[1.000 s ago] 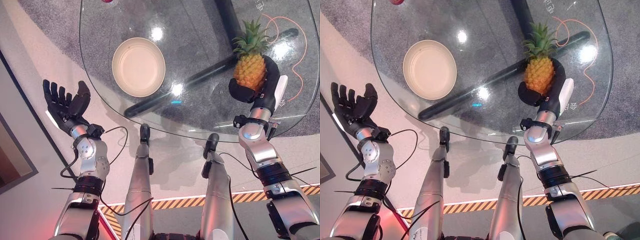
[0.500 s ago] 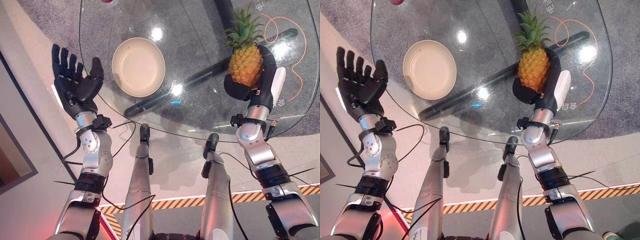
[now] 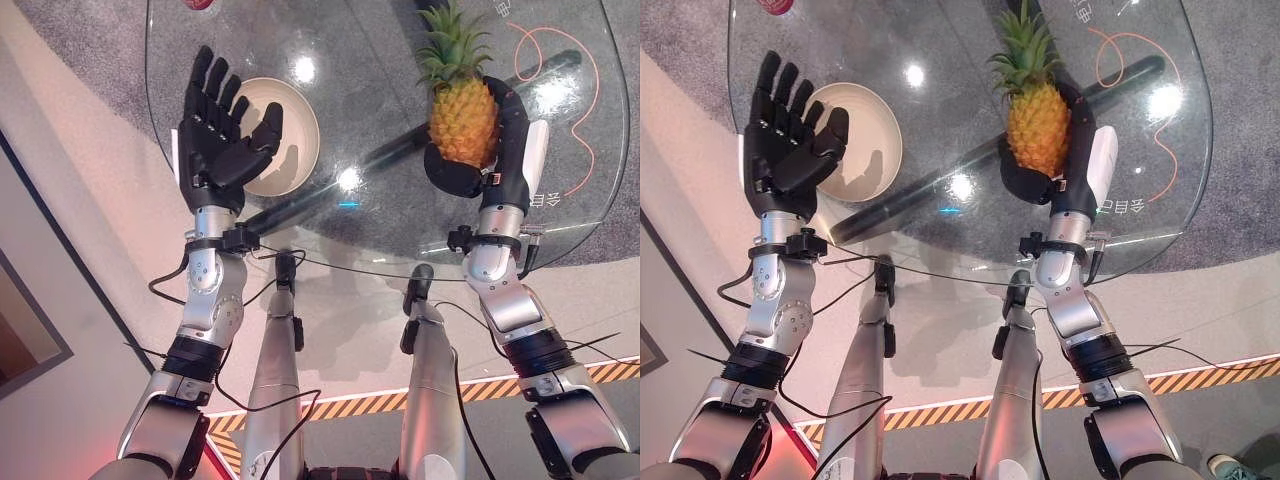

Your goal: Pick up the fruit to the plate

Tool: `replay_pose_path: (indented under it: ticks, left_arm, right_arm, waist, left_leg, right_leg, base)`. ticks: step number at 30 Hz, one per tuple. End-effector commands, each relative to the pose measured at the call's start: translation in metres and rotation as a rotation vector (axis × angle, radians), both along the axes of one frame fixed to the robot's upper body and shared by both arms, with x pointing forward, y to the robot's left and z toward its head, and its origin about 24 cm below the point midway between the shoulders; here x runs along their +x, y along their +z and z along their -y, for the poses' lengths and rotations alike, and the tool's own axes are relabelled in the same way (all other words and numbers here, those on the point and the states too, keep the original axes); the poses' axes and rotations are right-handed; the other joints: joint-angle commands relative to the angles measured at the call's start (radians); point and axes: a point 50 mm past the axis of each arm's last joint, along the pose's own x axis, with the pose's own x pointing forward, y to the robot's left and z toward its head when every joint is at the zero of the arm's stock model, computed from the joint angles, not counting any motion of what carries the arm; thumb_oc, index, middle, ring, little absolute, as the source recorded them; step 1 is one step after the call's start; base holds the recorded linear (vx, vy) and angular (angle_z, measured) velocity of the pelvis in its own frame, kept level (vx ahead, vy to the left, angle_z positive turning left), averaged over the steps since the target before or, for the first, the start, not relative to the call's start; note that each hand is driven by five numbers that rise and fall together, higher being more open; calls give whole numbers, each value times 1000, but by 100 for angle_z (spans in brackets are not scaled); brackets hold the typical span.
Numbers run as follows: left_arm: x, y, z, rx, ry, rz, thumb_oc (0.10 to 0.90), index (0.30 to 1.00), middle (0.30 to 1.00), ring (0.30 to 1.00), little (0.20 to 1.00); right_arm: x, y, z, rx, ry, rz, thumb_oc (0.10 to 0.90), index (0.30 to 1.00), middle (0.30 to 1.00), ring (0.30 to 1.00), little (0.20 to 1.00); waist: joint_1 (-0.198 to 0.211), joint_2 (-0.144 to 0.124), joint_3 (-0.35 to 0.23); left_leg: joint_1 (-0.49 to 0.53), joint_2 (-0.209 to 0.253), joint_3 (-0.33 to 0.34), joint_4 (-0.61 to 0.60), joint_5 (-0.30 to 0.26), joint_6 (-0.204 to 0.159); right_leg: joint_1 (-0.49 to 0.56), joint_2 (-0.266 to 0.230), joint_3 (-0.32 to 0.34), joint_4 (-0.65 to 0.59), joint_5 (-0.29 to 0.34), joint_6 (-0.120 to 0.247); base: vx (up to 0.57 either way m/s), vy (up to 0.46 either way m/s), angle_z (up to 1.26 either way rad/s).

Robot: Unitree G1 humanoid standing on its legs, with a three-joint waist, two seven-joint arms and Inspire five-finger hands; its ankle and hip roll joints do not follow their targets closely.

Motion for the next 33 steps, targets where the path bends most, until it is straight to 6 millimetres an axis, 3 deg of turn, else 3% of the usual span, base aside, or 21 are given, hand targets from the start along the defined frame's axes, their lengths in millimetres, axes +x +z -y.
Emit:
replay_pose_path:
  ticks: [1, 13, 33]
  left_arm:
    - [-13, 53, 17, -32, -128, 248, 800, 900, 900, 900, 900]
    - [-13, 58, 54, -121, -427, 194, 800, 900, 900, 900, 900]
    - [-20, 69, 81, -201, -671, 201, 800, 900, 900, 900, 900]
  right_arm:
    - [-30, 77, -20, -25, 132, 413, 100, 300, 300, 300, 200]
    - [-33, 87, -35, -49, 198, 433, 100, 300, 300, 300, 200]
    - [-39, 96, -62, -142, 326, 435, 100, 300, 300, 300, 200]
  waist:
    - [3, -14, -22]
    - [-11, -22, -22]
    - [-17, -19, -22]
  left_leg:
    - [42, -21, 11, 43, -74, 87]
    - [54, -18, 24, 28, -71, 89]
    - [62, -19, 33, 12, -67, 87]
  right_leg:
    - [27, 14, -29, -83, 90, -56]
    - [37, 14, -31, -104, 103, -47]
    - [41, 6, -30, -123, 110, -46]
  base:
    - [0, 0, 0]
    - [0, 0, 0]
    - [0, 0, 0]
